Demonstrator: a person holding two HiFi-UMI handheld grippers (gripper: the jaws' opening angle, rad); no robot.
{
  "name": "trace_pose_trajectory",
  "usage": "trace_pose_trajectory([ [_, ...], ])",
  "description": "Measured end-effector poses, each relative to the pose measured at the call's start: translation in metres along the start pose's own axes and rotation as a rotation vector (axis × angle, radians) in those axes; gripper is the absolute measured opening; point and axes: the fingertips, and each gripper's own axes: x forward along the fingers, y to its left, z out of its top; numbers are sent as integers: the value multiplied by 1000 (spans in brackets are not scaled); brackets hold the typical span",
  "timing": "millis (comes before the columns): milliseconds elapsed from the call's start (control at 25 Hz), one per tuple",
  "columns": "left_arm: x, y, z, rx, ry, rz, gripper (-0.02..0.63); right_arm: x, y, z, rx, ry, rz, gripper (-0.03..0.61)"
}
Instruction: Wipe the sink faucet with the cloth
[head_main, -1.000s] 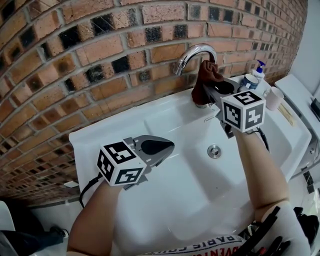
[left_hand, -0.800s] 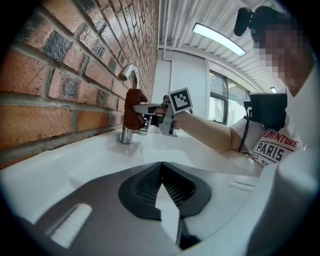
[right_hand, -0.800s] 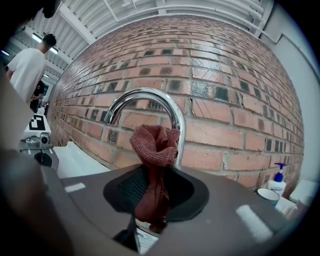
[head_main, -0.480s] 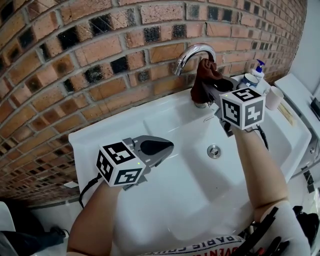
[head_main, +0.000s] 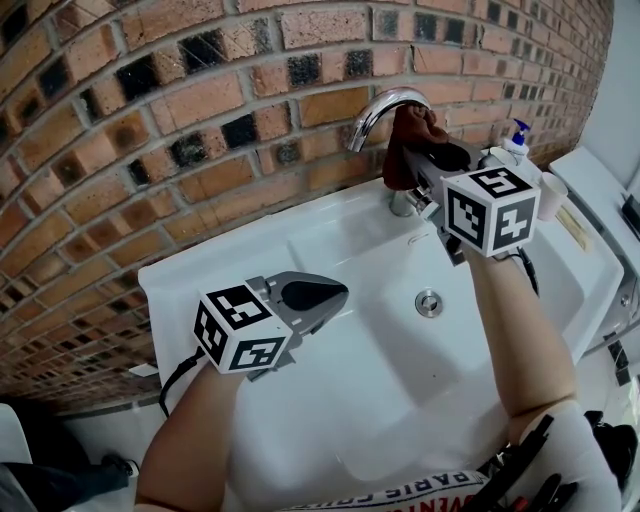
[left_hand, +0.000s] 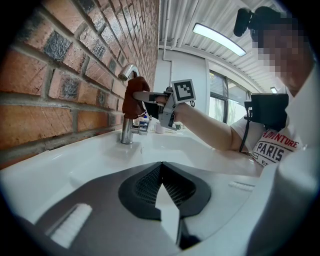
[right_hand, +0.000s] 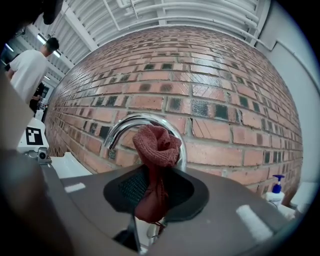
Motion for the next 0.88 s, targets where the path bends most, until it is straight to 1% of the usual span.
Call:
trace_pose_trajectory([
  [200, 0, 0, 0, 0, -1, 1, 0, 2, 13, 13, -33, -9, 25, 91],
  [440, -1, 0, 0, 1, -1, 0, 0, 3, 34, 19, -65, -15, 66, 91],
  [640, 0, 0, 0, 2, -3, 0, 0, 5, 59, 14, -138, -2, 113, 91],
  [880, -1, 0, 0, 3, -3, 0, 0, 7, 71, 2, -215, 34, 123, 91],
])
